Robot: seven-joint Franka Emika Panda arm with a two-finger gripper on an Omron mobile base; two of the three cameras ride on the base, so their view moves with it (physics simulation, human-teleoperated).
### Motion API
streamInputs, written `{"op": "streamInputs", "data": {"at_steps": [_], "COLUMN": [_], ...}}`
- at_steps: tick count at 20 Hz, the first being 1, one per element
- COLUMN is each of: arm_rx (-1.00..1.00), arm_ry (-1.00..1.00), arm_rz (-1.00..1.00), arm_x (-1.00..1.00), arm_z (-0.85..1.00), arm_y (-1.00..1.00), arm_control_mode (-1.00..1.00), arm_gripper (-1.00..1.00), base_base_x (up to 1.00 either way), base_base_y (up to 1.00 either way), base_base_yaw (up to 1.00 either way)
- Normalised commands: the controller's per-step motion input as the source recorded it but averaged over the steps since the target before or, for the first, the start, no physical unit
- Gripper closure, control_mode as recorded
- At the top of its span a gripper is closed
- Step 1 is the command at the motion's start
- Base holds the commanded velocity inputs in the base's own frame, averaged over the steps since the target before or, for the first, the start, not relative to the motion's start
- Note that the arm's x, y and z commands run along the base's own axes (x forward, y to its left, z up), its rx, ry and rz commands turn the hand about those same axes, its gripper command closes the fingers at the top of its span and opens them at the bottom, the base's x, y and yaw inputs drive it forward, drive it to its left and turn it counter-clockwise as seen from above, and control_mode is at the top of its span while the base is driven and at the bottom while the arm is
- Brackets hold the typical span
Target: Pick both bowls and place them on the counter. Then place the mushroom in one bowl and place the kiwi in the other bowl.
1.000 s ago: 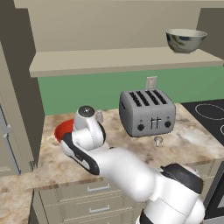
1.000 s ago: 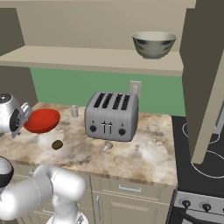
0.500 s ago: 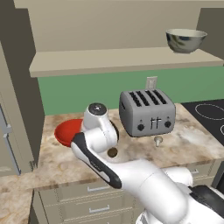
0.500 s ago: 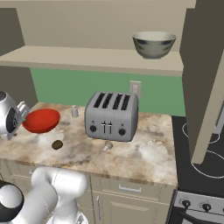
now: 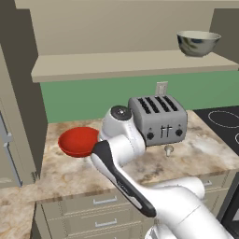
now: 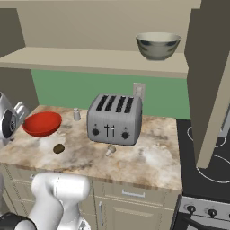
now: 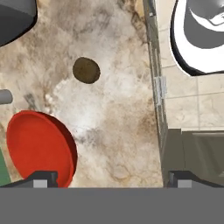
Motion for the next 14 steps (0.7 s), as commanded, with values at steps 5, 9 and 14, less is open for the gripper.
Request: {"op": "streamInputs", "data": {"at_steps": [5, 9, 14], "arm_rx": [0.00, 0.00, 0.00], "arm_ry": [0.00, 0.00, 0.00], "arm_rz": [-0.02, -0.07, -0.13], "arm_x": [-0.43, -0.39, -0.34], "arm_z": [0.45, 0.48, 0.49], "arm_y": [-0.29, -0.29, -0.29], "arm_control_mode": [-1.00, -1.00, -1.00], "arm_gripper": [-1.00, -1.00, -1.00], "base_base_x": [0.00, 0.00, 0.00], "base_base_y": [0.00, 0.00, 0.00], "base_base_yaw": [0.00, 0.00, 0.00]}}
